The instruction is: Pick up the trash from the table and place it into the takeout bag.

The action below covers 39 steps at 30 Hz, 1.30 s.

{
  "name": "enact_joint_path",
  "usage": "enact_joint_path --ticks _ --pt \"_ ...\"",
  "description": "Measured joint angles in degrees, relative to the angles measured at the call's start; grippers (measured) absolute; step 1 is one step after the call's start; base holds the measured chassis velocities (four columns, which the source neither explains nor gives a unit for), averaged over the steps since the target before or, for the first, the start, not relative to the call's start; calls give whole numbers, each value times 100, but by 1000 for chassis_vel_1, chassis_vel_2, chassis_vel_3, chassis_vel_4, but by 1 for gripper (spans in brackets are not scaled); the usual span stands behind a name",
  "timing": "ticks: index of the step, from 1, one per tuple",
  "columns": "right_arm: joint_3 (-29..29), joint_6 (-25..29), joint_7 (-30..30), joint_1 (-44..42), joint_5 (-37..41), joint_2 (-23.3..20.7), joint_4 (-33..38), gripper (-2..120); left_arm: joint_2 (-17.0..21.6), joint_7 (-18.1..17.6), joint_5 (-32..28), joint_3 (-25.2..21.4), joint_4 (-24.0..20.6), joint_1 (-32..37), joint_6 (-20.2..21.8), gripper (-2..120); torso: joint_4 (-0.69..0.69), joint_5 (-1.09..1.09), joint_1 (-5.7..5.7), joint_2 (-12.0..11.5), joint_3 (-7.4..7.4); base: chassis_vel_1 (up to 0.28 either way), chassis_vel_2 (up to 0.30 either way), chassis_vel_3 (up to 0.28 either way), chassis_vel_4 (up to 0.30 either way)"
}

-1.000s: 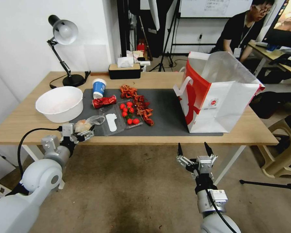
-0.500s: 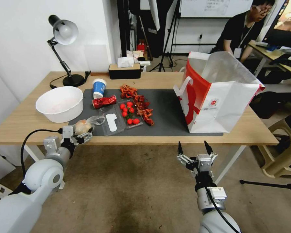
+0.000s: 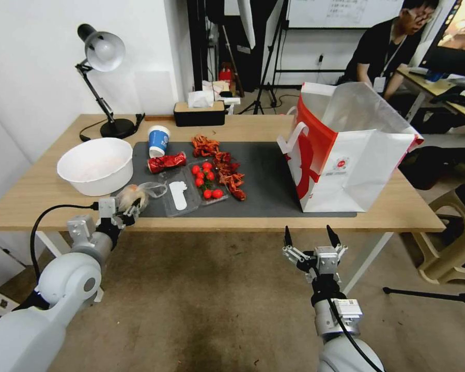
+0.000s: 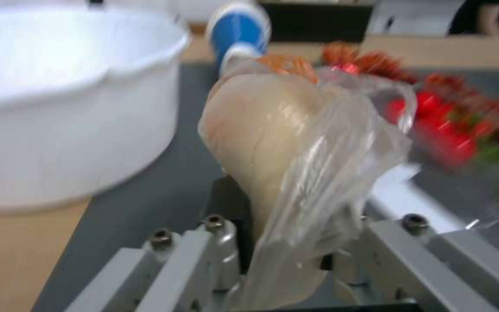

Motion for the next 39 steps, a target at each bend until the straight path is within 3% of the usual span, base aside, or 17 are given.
enact_joint_path --ticks 6,8,10,11,13,14,16,17,18,20,22,29,31,33,35,37,39 --pt "-3 -7 7 18 12 -106 16 100 349 250 -341 247 -190 -508 -209 6 1 0 0 0 0 0 0 0 0" --pt "-6 -46 10 58 27 -154 40 100 678 390 -729 536 -145 -1255 -252 6 -1 0 0 0 0 0 0 0 0" --pt "-7 -78 13 75 29 -161 56 100 1010 489 -1255 1109 53 -2376 -282 6 -2 2 0 0 1 0 0 0 0" --pt "-7 -78 13 75 29 -161 56 100 1010 489 -1255 1109 53 -2376 -282 6 -2 2 0 0 1 0 0 0 0" --pt "-8 -87 14 50 6 -140 69 100 1128 540 -1625 1982 297 -3580 -301 6 1 2 0 0 0 0 0 0 0" --pt "-8 -87 14 50 6 -140 69 100 1128 540 -1625 1982 297 -3580 -301 6 1 2 0 0 0 0 0 0 0" --pt "-6 -89 14 20 -18 -123 77 100 1063 574 -1773 2714 465 -4421 -331 6 -2 1 0 0 1 0 0 0 0" --pt "1 -94 12 -13 -51 -101 79 100 833 584 -1872 3388 652 -5358 -345 6 -1 -3 1 -1 2 0 0 0 0" --pt "1 -94 12 -13 -51 -101 79 100 833 584 -1872 3388 652 -5358 -345 6 -1 -3 1 -1 2 0 0 0 0" --pt "9 -97 11 -38 -74 -81 82 100 536 571 -1941 3963 807 -6120 -362 6 -2 5 0 0 1 0 0 0 0" --pt "49 -101 8 -115 -120 -46 85 100 -120 478 -2027 4905 1238 -7158 -361 5 -1 2 0 0 1 0 0 0 0" --pt "91 -95 1 -188 -154 -15 99 100 -461 468 -2049 5178 1461 -7494 -361 5 -1 3 0 -1 2 0 0 0 0" --pt "122 -88 -5 -261 -192 18 117 100 -961 507 -2066 5488 1792 -7917 -384 5 -4 2 0 -1 2 0 0 0 0" --pt "125 -86 -7 -270 -200 22 119 100 -1055 522 -2066 5538 1850 -7994 -391 5 -5 3 0 -1 2 0 0 0 0" --pt "147 -75 -10 -312 -228 40 125 100 -1589 661 -2057 5827 2192 -8372 -432 5 -2 4 0 0 1 0 0 0 0" --pt "151 -73 -11 -320 -233 43 125 100 -1668 702 -2043 5870 2242 -8421 -445 5 -2 3 0 0 1 0 0 0 0" --pt "186 -55 -14 -358 -246 58 123 100 -2085 1049 -1879 6077 2586 -8656 -508 5 2 0 0 0 1 0 0 0 0"
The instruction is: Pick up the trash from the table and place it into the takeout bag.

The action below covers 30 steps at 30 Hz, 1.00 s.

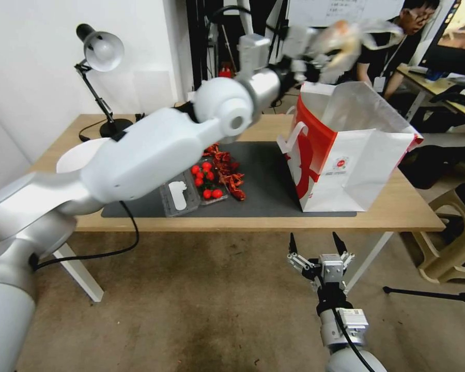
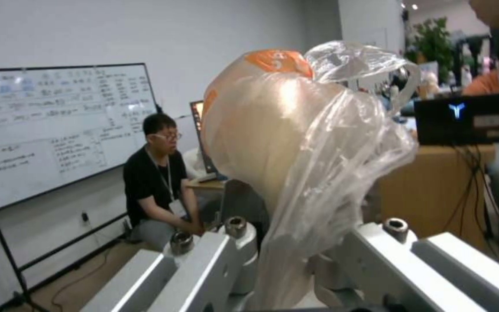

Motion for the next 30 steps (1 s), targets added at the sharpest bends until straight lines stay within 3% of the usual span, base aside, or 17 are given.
enact_joint_path --ticks 6,9,14,18,30 --pt "33 10 -2 25 0 0 -49 100 -432 451 367 324 585 -257 -81 5 -2 2 0 0 0 0 0 0 0" --pt "27 27 -1 51 3 16 -93 100 -555 763 989 692 924 -314 -91 5 -2 1 0 0 0 0 0 0 0" --pt "24 59 -2 43 3 12 -121 100 -456 860 1225 857 968 -253 -95 25 -1 0 0 0 -1 0 0 0 0" --pt "25 61 -2 51 10 0 -128 100 -414 861 1250 887 938 -241 -104 33 -1 0 0 0 0 0 0 0 0" --pt "2 64 5 42 14 1 -115 100 -460 790 1208 983 908 -366 -97 82 -3 1 0 0 -1 0 0 0 0"
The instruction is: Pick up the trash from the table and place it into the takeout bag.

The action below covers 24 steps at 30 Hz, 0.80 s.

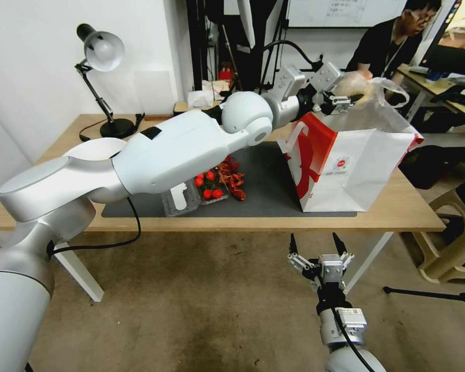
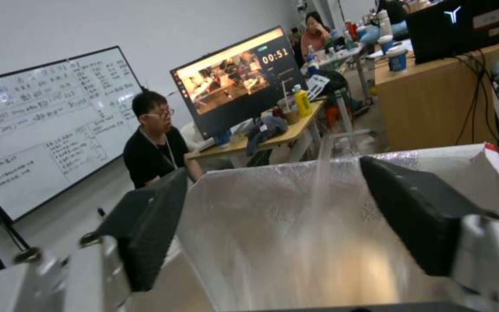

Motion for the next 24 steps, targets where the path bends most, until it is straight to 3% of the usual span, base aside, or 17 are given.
enact_joint_path --ticks 4,12,16,18,20,21,22,24 --pt "0 18 2 -19 3 0 12 100 -23 -64 -28 12 11 -21 2 96 0 0 0 0 0 0 0 0 0" --pt "2 55 3 -73 7 4 14 100 80 -385 -255 -196 -206 55 119 100 0 1 0 0 0 0 0 0 0" --pt "2 57 5 -135 6 10 52 100 376 -517 -297 -519 -521 357 224 100 -2 0 0 0 0 0 0 0 0" --pt "5 74 1 -141 -19 12 59 100 778 -680 -313 -911 -928 874 326 100 1 -2 0 0 0 0 0 0 0" --pt "3 78 -2 -143 -30 16 66 100 918 -761 -328 -1035 -1078 1041 359 100 0 -3 0 0 0 0 0 0 0" --pt "3 82 -4 -143 -37 21 81 100 1258 -966 -353 -1308 -1461 1426 429 100 1 -2 0 0 0 0 0 0 0" --pt "3 82 -4 -143 -37 21 81 100 1258 -966 -353 -1308 -1461 1426 429 100 1 -2 0 0 0 0 0 0 0" --pt "2 99 -6 -133 -36 12 92 100 1763 -1237 -284 -1842 -2036 2134 484 100 3 -4 0 1 -1 0 0 0 0"
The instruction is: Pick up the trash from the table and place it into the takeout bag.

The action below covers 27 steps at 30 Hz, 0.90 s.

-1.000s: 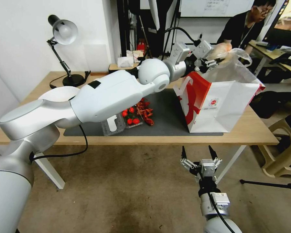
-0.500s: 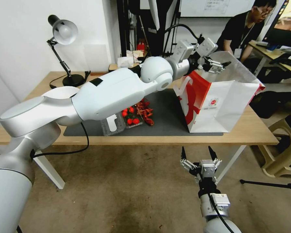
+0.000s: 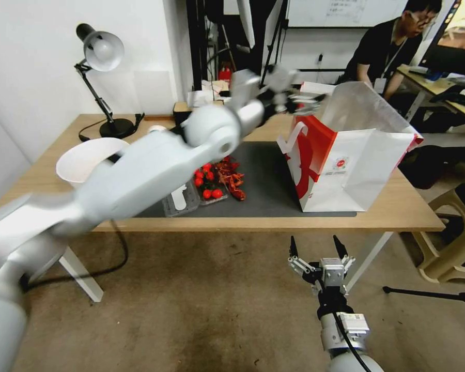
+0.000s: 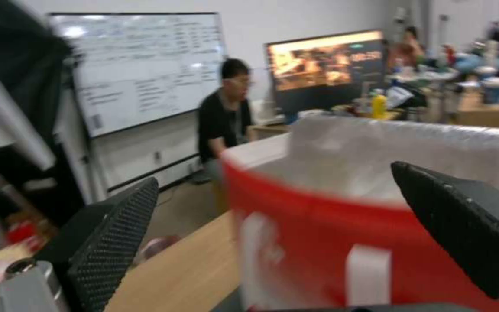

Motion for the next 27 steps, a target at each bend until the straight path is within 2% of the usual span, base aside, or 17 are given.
enact_joint_path --ticks 2,3,6,7,9,10,13,14,16,18,19,21,22,23,24,25,27 --pt "0 11 1 14 3 -5 0 100 293 -105 240 -556 -374 680 6 100 0 1 0 0 0 0 0 0 0" --pt "0 11 1 14 3 -5 0 100 293 -105 240 -556 -374 680 6 100 0 1 0 0 0 0 0 0 0" --pt "-9 19 2 30 5 -5 0 100 614 -188 733 -1535 -902 1976 -65 100 -1 2 0 0 0 0 0 0 0" --pt "-9 19 2 30 5 -5 0 100 614 -188 733 -1535 -902 1976 -65 100 -1 2 0 0 0 0 0 0 0" --pt "-38 19 1 56 5 -1 -2 100 759 -248 1334 -2244 -1242 3071 -309 100 -3 2 0 0 0 0 0 0 0" --pt "-38 19 1 56 5 -1 -2 100 759 -248 1334 -2244 -1242 3071 -309 100 -3 2 0 0 0 0 0 0 0" --pt "-76 19 -5 75 -7 -1 -3 100 814 -399 1939 -2930 -1580 4252 -605 100 0 1 -1 0 0 0 0 0 0" --pt "-76 19 -5 75 -7 -1 -3 100 814 -399 1939 -2930 -1580 4252 -605 100 0 1 -1 0 0 0 0 0 0" --pt "-95 23 -15 50 -37 1 3 100 738 -636 2519 -3495 -1789 5164 -973 100 -3 4 -1 1 -1 0 0 0 0" --pt "-113 23 -22 48 -58 0 11 100 548 -828 2949 -3981 -1980 5933 -1139 100 -3 3 -1 0 0 0 0 0 0" --pt "-113 23 -22 48 -58 0 11 100 548 -828 2949 -3981 -1980 5933 -1139 100 -3 3 -1 0 0 0 0 0 0" --pt "-119 25 -24 37 -87 6 24 100 357 -995 3324 -4293 -2132 6530 -1270 100 1 4 -1 0 0 0 0 0 0" --pt "-113 35 -26 -18 -119 28 50 100 211 -1082 3537 -4512 -2233 6912 -1362 100 -2 2 -1 0 0 0 0 0 0" --pt "-113 35 -26 -18 -119 28 50 100 211 -1082 3537 -4512 -2233 6912 -1362 100 -2 2 -1 0 0 0 0 0 0" --pt "-105 41 -26 -47 -136 36 71 100 116 -1118 3611 -4681 -2329 7174 -1392 100 -5 3 -1 0 0 0 0 0 0" --pt "-97 43 -28 -59 -149 36 86 100 0 -1133 3658 -4904 -2477 7504 -1405 100 -2 4 -1 0 0 0 0 0 0" --pt "-95 44 -28 -61 -151 36 89 100 -36 -1141 3677 -4968 -2512 7584 -1410 100 -1 5 -1 0 0 0 0 0 0"
